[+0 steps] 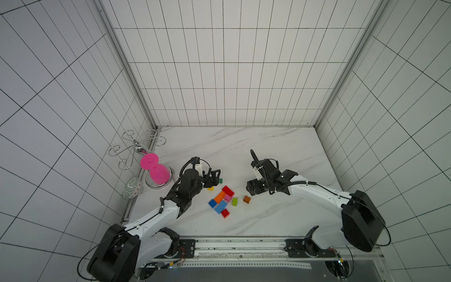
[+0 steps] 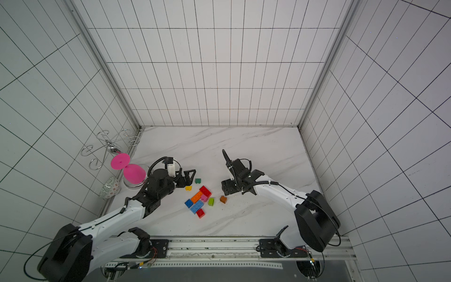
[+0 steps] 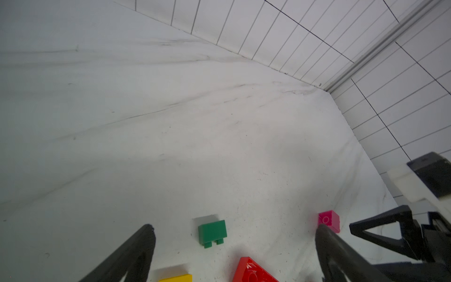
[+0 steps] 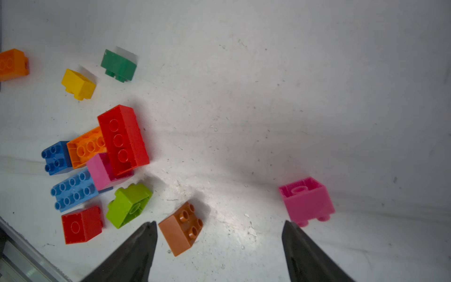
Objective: Assemble the letter p with lego
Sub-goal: Move the lego brick at the center of the board.
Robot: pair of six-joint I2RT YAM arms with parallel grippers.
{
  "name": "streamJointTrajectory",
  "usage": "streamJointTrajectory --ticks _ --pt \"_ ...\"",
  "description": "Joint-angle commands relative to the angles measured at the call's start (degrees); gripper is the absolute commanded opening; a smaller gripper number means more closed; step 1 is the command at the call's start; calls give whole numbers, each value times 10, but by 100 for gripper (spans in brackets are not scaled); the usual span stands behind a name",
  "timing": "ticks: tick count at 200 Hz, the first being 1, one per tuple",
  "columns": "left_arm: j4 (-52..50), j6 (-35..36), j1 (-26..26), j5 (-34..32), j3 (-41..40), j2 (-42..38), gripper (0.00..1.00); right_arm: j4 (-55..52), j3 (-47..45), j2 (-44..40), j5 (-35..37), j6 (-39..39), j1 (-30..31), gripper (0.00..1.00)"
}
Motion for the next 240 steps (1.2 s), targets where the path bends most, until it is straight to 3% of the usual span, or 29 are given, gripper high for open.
streamJointTrajectory --ticks 1,56,120,164,240 --pt "24 -41 39 10 -30 -1 98 -25 63 40 22 -22 47 82" --pt "3 -58 113 68 -31 -4 97 -32 160 147 43 -16 120 79" --pt "2 -61 120 70 -35 -18 97 -56 252 260 62 -13 139 79" --pt "3 -62 121 75 -35 -18 97 -86 286 310 119 1 139 79" --pt "8 -63 120 83 -35 -12 97 -122 284 315 192 45 114 79"
